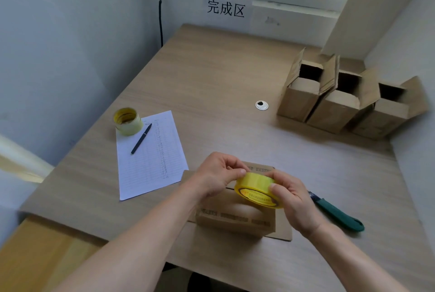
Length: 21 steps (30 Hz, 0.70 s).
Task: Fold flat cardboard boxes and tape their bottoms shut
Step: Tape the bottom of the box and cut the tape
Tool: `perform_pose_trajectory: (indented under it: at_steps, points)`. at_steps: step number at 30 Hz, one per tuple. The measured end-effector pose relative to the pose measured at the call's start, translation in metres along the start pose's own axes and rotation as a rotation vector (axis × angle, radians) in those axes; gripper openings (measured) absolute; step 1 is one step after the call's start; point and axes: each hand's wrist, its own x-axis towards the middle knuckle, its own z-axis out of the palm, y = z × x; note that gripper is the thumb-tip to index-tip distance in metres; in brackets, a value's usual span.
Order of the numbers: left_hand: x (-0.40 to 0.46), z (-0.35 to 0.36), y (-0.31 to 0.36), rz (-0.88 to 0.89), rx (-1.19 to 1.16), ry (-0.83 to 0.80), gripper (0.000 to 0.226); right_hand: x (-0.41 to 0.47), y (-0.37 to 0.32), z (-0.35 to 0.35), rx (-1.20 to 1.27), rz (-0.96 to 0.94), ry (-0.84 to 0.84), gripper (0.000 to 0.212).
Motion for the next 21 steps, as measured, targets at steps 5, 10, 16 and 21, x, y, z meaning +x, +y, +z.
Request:
perform_pose_trajectory:
  at_steps: [5,10,16,21]
  points:
    - [-0.012,0.012,-0.016,0.151,0.234,0.375,0.010,0.002,0.002,0.007,-0.029,0.025,0.078,0.025]
    - [-0.013,0.010,-0.030,-0.024,0.109,0.404,0.015,-0.008,0.018,0.026,-0.113,0.065,0.148,0.043]
    - [-0.015,-0.010,-0.040,-0.177,-0.181,0.493,0.021,0.006,0.018,0.026,-0.470,-0.108,0.314,0.033]
    - [-0.016,-0.025,-0.058,-0.258,0.022,0.498,0.019,0.017,0.017,0.033,-0.553,-0.211,0.226,0.046]
